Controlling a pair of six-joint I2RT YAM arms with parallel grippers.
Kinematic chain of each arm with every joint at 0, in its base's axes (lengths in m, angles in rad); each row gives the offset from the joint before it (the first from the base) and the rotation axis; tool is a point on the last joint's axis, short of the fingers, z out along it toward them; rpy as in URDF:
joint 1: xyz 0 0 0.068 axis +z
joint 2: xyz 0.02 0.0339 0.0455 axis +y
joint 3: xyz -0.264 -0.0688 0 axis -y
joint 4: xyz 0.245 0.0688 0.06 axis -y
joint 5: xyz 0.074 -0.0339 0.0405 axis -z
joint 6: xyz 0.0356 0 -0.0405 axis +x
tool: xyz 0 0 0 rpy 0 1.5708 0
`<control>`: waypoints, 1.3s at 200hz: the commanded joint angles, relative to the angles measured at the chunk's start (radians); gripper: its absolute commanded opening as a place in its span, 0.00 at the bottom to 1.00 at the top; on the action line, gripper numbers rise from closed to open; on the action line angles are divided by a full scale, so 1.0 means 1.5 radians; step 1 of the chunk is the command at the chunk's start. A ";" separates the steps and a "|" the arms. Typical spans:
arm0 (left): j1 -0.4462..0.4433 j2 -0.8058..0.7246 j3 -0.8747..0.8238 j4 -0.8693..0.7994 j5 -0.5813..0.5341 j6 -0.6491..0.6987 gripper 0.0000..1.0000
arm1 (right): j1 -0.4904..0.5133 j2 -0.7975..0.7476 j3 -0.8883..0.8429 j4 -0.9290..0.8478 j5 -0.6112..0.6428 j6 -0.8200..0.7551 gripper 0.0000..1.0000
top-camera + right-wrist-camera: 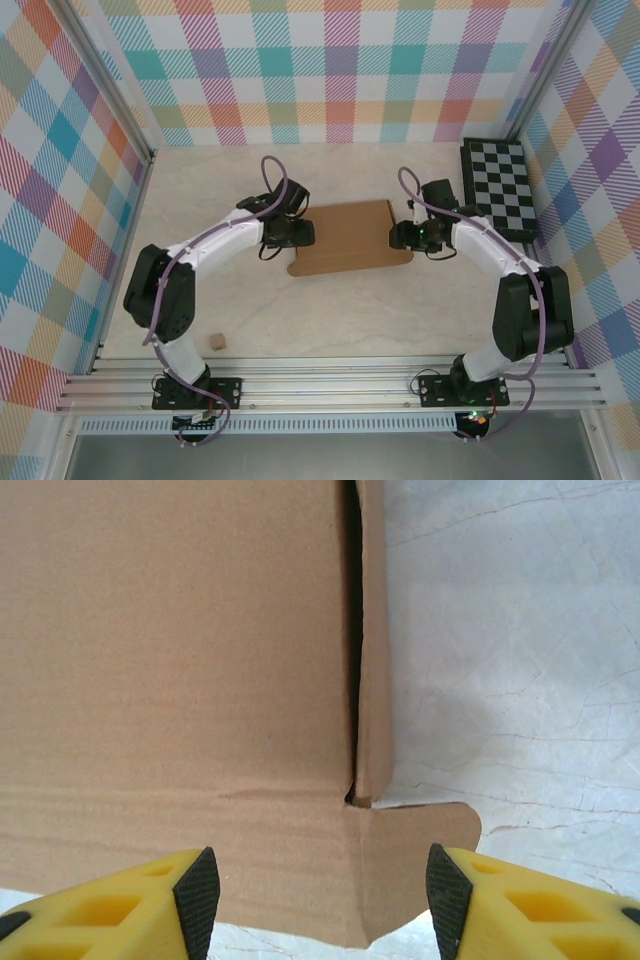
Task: Fold the paper box
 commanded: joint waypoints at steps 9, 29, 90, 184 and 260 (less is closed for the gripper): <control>0.002 -0.039 -0.078 0.000 0.104 -0.009 0.72 | 0.004 -0.007 -0.027 -0.004 -0.015 -0.008 0.61; -0.012 -0.036 -0.107 0.036 0.122 0.003 0.76 | 0.003 0.007 -0.033 0.021 -0.018 -0.020 0.66; -0.014 -0.005 -0.116 0.081 0.150 -0.024 0.80 | 0.004 0.060 -0.031 0.055 -0.045 -0.020 0.70; -0.037 -0.005 -0.125 0.126 0.230 -0.140 0.79 | 0.004 0.071 -0.047 0.056 -0.150 0.047 0.69; -0.042 -0.028 -0.092 0.113 0.260 -0.193 0.69 | 0.015 0.044 -0.042 0.004 -0.089 0.023 0.67</control>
